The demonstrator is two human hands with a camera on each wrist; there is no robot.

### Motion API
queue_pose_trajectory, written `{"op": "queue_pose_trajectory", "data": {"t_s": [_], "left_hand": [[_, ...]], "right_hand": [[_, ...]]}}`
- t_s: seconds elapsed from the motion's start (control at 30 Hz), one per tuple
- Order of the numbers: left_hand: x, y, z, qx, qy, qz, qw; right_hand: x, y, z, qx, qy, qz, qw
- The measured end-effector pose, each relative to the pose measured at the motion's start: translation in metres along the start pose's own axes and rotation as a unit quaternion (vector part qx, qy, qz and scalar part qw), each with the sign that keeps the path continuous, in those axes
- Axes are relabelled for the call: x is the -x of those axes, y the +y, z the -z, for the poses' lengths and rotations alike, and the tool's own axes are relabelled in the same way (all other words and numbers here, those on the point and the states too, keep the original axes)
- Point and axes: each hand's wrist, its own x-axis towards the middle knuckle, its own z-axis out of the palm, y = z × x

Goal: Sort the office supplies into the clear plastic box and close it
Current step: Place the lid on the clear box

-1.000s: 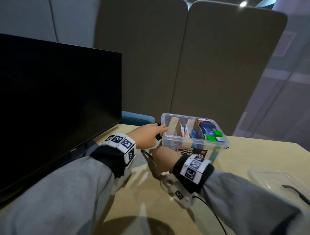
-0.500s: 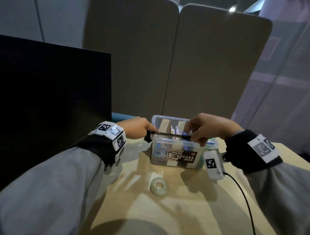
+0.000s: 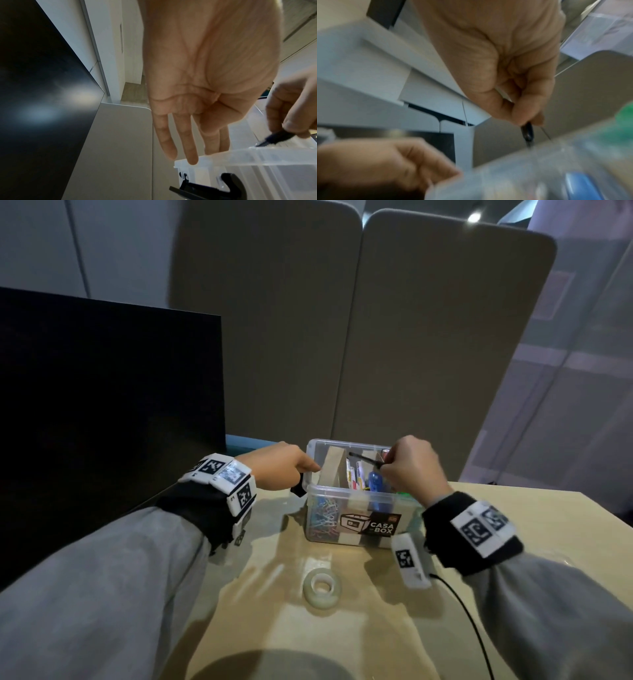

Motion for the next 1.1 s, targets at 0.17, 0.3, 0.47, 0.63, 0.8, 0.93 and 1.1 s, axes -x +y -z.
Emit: {"op": "queue_pose_trajectory", "data": {"t_s": [0.17, 0.3, 0.47, 0.63, 0.8, 0.93, 1.1], "left_hand": [[0.002, -0.003, -0.003, -0.002, 0.001, -0.004, 1.000], [0.001, -0.002, -0.003, -0.007, 0.004, -0.005, 1.000], [0.001, -0.005, -0.004, -0.002, 0.007, -0.004, 1.000], [-0.001, -0.004, -0.004, 0.001, 0.007, -0.002, 1.000], [0.000, -0.006, -0.003, 0.013, 0.009, 0.000, 1.000], [0.000, -0.009, -0.003, 0.030, 0.014, 0.002, 0.999], [0.002, -0.006, -0.006, 0.027, 0.021, 0.002, 0.999]], "right_hand": [[-0.002, -0.009, -0.037, 0.018, -0.002, 0.036, 0.999], [-0.011, -0.012, -0.050, 0.011, -0.069, 0.067, 0.995], [-0.015, -0.010, -0.052, 0.018, -0.076, 0.087, 0.993], [-0.012, -0.005, -0.052, 0.015, -0.093, 0.090, 0.991], [0.024, -0.016, -0.041, 0.049, 0.064, 0.236, 0.968], [0.055, -0.031, -0.039, 0.123, -0.107, 0.390, 0.906], [0.064, -0.023, -0.079, 0.261, -0.337, 0.324, 0.845]]}}
